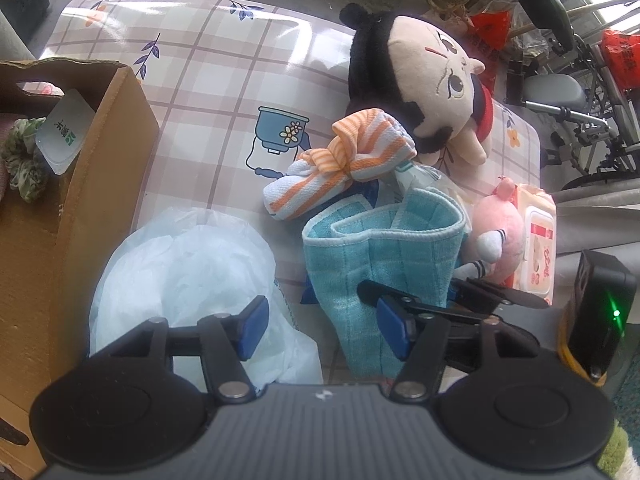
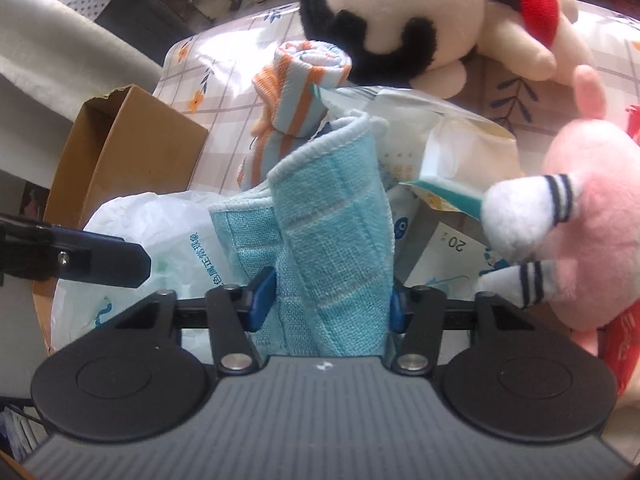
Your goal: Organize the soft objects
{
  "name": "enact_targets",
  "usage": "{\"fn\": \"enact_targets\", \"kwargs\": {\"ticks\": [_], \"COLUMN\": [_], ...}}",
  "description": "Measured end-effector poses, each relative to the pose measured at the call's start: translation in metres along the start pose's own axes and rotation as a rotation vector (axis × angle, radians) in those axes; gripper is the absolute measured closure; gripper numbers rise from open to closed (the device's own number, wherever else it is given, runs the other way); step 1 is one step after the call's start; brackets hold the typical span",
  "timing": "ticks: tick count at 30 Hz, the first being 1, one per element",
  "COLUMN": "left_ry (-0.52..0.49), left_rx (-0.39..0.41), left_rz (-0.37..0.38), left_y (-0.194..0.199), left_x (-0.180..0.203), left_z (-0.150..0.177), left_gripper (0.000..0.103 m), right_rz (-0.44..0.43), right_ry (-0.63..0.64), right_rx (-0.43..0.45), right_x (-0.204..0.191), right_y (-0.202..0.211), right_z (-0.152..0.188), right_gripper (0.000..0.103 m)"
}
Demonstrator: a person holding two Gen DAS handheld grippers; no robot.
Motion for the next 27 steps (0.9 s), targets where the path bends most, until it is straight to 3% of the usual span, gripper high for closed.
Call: {"fn": "enact_targets", "kwargs": {"ticks": [3,6,11,16,22,27], "left_ry": [-0.006,-0.006,-0.001,-0.059,-0.192,-0.307], "left_rx": [0.005,0.006,0.005,-0.012,-0.027,-0.040], "left_rz": [0.000,0.008,0.065,0.114,0.132,0.109], "left_y": [0.001,0.002,0.003,0.003,0.008,0.010], "left_x": [0.001,0.002,0.007,0.022,0.048,0.065], "left_z": [0.002,0.003,0.006,0.012,0.023,0.033], "left_gripper": [0.041,0.040,0.036,0.026,0.018,0.014], "right_rz": [-0.028,-0.074,-0.328,-0.628,-0.872,-1.020], "right_ry": [-0.043,-0.083,-0.332,-0.558,-0.645,-0.616], "right_rx": [0.017,0.033,0.051,0.097,0.075,0.032], "right_x": [0.002,0.004,0.031,0.052,0.047,0.027], "right_y": [0.011,0.022,0.028,0.038,0.043,0.050], "right_z": [0.002,0.007,0.018,0.029,0.040,0.044], "right_gripper": [0.080,0.091,0.093,0.093,0.093,0.093]}}
Point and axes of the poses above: each gripper's, at about its wrist camera, not at the fingertips, and y roughly against the way its jaws point, x to its right, z to its underside, the point moved 8 cm from there along -y, roughly the way its jaws point, and after that the axes turned 12 degrees about -x, right-handed, at the moved point
